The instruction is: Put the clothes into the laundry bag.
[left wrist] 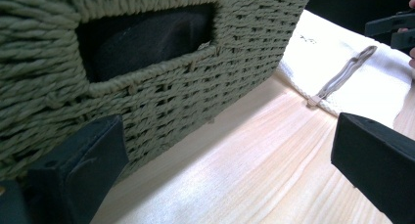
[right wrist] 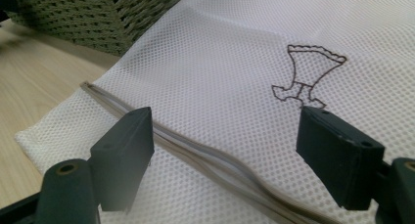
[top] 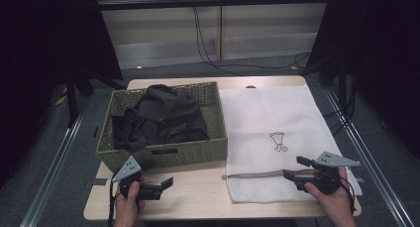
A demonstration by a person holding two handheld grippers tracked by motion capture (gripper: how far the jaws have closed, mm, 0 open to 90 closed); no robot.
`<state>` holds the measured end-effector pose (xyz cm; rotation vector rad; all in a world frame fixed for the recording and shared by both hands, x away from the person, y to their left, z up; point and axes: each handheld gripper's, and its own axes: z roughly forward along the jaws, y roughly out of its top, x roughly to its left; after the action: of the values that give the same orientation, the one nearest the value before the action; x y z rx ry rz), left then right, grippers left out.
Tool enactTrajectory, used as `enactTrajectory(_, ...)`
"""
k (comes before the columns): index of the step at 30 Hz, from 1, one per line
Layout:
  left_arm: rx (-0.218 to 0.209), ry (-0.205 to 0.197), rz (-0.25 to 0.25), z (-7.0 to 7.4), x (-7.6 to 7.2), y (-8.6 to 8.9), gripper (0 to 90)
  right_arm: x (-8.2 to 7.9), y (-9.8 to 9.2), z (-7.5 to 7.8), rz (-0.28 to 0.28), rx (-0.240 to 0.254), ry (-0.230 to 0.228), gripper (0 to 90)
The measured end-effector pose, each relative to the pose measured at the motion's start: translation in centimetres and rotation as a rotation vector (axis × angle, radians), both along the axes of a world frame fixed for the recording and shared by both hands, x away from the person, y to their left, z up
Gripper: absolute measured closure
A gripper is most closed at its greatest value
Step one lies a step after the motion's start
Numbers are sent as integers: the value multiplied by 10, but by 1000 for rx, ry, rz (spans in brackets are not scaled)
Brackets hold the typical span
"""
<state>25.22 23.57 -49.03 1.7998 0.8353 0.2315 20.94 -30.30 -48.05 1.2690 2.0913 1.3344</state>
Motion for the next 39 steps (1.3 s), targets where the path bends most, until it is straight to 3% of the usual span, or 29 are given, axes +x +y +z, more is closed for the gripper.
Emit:
enactTrajectory(3,11,12,6,0,1,-2,0,3,-4,-2,7,4,11,264)
enactTrajectory(5,-22,27,-1,0,2,-5,3,6,-6,-2,13,9,9,377)
enactTrajectory(6,-4,17,-9,3,-1,-11,8,7,-8,-1,19,32,0,484)
enactTrajectory(8,56,-19,21,6,-7,-19,93,7,-8,1,3,17,4,593)
enactTrajectory(9,56,-19,21,6,-7,-19,271,7,-8,1,3,17,4,593)
enactTrajectory(10,50,-47,19,7,-15,-25,506,7,-7,2,-23,-31,13,698)
enactTrajectory(12,63,-31,-10,8,-18,-30,696,5,-9,1,-14,-54,13,783)
enactTrajectory(15,56,-1,-31,7,-20,-38,900,5,-10,-2,23,-39,29,878)
enactTrajectory(19,38,20,-78,7,-21,-54,900,5,-6,-7,88,-19,53,900)
enactTrajectory(21,44,30,-116,7,-24,-80,900,6,0,-11,112,-35,79,900)
enactTrajectory(23,49,38,-136,6,-25,-90,900,6,4,-14,131,-47,97,900)
enactTrajectory(24,67,45,-174,4,-26,-109,900,7,12,-22,161,-58,152,900)
enactTrajectory(25,67,45,-174,4,-26,-109,900,7,17,-26,172,-75,173,900)
enactTrajectory(26,72,56,-211,2,-28,-129,900,6,22,-27,169,-89,163,900)
enactTrajectory(28,103,53,-246,1,-28,-148,900,5,27,-27,161,-90,173,900)
enactTrajectory(30,119,50,-259,0,-28,-157,900,4,30,-27,155,-88,173,900)
enactTrajectory(32,155,48,-289,-3,-25,-179,896,1,37,-26,155,-93,176,900)
enactTrajectory(33,155,48,-289,-3,-25,-179,886,0,39,-26,163,-92,183,900)
enactTrajectory(34,184,57,-307,-6,-23,-191,878,0,39,-24,174,-83,183,882)
enactTrajectory(35,184,57,-307,-6,-23,-191,868,-1,38,-22,171,-63,171,864)
enactTrajectory(36,229,82,-312,-10,-22,-199,868,-1,36,-18,161,-35,148,852)
enactTrajectory(38,264,100,-310,-13,-20,-202,881,1,31,-12,102,-43,94,824)
enactTrajectory(39,264,100,-310,-13,-20,-202,893,1,31,-12,102,-43,94,824)
